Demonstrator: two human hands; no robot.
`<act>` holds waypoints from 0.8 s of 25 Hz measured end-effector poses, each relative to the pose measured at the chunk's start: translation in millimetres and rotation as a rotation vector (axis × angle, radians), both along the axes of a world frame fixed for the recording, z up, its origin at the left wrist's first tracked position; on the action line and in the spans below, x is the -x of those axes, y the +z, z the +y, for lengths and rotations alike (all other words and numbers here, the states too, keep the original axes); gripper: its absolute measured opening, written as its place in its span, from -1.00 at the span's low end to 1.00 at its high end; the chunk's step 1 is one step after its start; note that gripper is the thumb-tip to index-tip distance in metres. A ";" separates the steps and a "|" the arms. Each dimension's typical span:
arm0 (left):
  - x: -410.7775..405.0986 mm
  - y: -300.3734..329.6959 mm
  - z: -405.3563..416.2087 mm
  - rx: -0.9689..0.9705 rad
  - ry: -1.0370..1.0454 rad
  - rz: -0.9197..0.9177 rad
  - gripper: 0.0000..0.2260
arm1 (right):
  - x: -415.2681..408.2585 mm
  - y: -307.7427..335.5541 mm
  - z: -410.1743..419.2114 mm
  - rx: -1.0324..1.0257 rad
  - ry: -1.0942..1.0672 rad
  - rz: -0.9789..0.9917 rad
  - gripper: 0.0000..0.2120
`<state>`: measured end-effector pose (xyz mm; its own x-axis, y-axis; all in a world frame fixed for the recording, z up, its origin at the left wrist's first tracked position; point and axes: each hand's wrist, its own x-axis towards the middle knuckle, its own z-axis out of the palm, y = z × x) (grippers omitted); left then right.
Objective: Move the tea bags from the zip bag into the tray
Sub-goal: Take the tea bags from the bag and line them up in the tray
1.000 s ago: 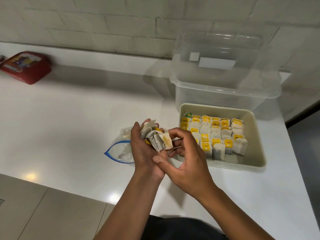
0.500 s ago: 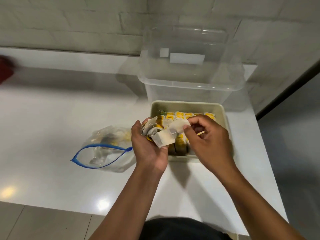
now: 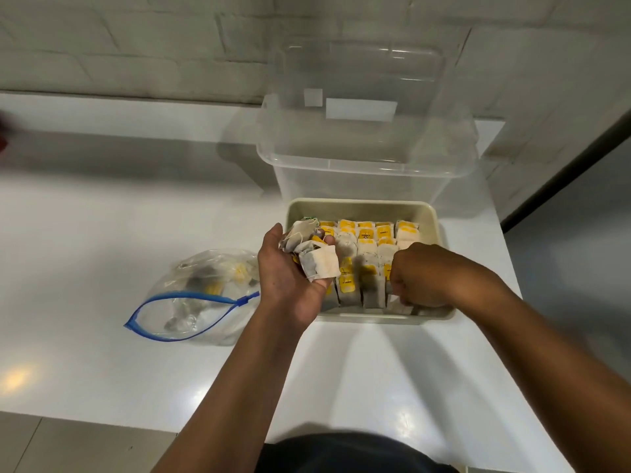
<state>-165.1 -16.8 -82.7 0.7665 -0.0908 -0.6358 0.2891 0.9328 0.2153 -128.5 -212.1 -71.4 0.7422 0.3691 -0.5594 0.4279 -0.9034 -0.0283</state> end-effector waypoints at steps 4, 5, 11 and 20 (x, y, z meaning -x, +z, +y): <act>-4.9 -7.0 -2.3 -0.032 -0.059 0.005 -0.65 | -4.4 -9.9 8.6 0.132 0.021 -0.152 -0.74; -5.9 -9.4 -2.3 -0.043 -0.070 0.008 -0.64 | -5.2 -11.8 10.0 0.144 0.007 -0.169 -0.76; -9.0 -27.6 -2.2 -0.026 -0.085 -0.023 -0.50 | -10.8 -25.2 8.7 0.153 0.003 -0.248 -0.86; -15.6 -28.1 -11.7 0.011 -0.080 -0.050 -0.78 | 21.9 24.2 20.4 -0.880 -0.195 -0.178 -0.68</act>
